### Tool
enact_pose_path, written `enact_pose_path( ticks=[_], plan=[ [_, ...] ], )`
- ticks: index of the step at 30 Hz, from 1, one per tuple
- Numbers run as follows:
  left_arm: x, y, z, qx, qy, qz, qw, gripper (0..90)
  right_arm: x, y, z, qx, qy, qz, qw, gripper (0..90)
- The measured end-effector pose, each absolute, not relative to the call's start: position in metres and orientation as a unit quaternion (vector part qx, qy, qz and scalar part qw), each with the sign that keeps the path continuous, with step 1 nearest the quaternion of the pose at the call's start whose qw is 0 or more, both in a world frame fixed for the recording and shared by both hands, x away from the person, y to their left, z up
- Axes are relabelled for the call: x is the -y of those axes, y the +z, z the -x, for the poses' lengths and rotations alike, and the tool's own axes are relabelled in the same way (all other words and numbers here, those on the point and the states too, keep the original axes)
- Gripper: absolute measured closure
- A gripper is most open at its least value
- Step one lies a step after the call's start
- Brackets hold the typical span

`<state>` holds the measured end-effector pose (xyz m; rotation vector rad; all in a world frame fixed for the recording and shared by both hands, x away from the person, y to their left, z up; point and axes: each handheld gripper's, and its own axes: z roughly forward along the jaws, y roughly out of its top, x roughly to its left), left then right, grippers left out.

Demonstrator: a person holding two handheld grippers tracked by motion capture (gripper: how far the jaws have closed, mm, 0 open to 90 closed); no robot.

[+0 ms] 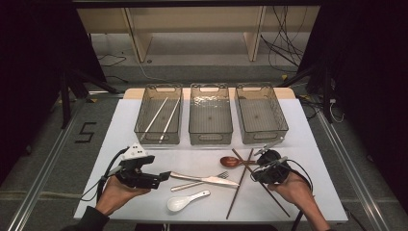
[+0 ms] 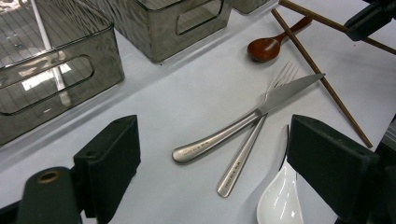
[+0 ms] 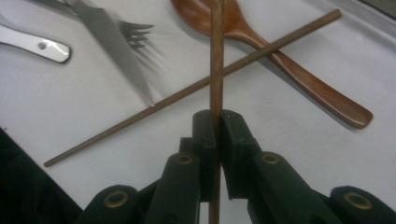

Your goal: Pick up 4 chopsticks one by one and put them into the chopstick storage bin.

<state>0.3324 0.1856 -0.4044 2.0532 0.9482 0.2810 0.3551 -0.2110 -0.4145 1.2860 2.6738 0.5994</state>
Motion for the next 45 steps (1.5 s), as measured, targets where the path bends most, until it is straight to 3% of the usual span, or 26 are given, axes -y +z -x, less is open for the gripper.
enact_pose_path(
  ticks=[19, 45],
  plan=[
    [-0.143, -0.389, -0.345, -0.292, 0.07, -0.882, 0.364, 16.9, 0.151, -0.401, -0.334, -0.951, 0.19, -0.24, 0.051, 85.3],
    [-0.091, -0.4, -0.352, -0.184, -0.007, -0.943, 0.277, 26.2, 0.124, -0.408, -0.314, -0.975, 0.164, -0.137, 0.06, 85.2]
  ],
)
